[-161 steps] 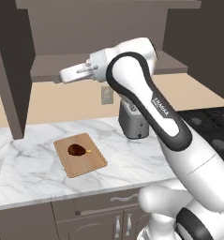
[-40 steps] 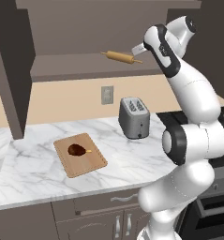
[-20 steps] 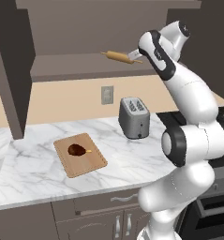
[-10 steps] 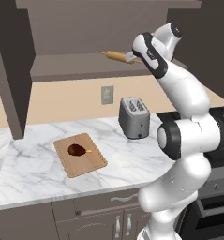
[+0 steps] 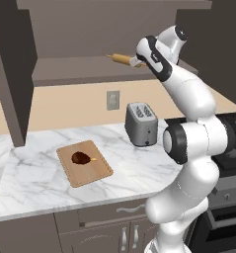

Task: Open the cabinet, retrieve the rolling pin, and place it next to the meat on the cutting board to prepare for tenderizing.

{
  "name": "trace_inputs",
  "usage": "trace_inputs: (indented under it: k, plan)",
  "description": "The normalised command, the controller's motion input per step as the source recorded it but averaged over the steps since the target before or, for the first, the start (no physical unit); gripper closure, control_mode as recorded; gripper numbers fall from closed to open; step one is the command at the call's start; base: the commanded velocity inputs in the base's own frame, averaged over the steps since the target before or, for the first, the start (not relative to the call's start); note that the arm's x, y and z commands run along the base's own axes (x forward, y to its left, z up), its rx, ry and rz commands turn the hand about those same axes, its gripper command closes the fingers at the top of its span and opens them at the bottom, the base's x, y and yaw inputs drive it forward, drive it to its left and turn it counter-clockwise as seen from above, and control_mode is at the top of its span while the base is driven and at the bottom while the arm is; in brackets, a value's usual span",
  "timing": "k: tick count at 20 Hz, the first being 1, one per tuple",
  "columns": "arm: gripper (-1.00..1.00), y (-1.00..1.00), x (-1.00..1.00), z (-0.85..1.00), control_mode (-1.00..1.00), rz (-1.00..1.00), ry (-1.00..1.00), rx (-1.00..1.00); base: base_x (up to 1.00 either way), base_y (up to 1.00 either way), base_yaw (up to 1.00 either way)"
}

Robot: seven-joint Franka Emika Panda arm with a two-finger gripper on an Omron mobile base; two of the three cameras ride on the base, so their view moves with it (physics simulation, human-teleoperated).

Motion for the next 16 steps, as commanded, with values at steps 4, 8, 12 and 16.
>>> trace_inputs:
  k: [4, 8, 12, 16]
  plan:
    - [-1.00, 0.10, 0.06, -0.14, -1.00, 0.00, 0.00, -0.01, 0.00, 0.00, 0.00]
    - [-1.00, 0.10, 0.04, -0.15, -1.00, 0.00, 0.00, -0.01, 0.00, 0.00, 0.00]
    - [-1.00, 0.12, 0.04, -0.17, -1.00, 0.00, 0.00, -0.02, 0.00, 0.00, 0.00]
    - [1.00, 0.09, 0.06, -0.16, -1.00, 0.00, 0.00, -0.01, 0.00, 0.00, 0.00]
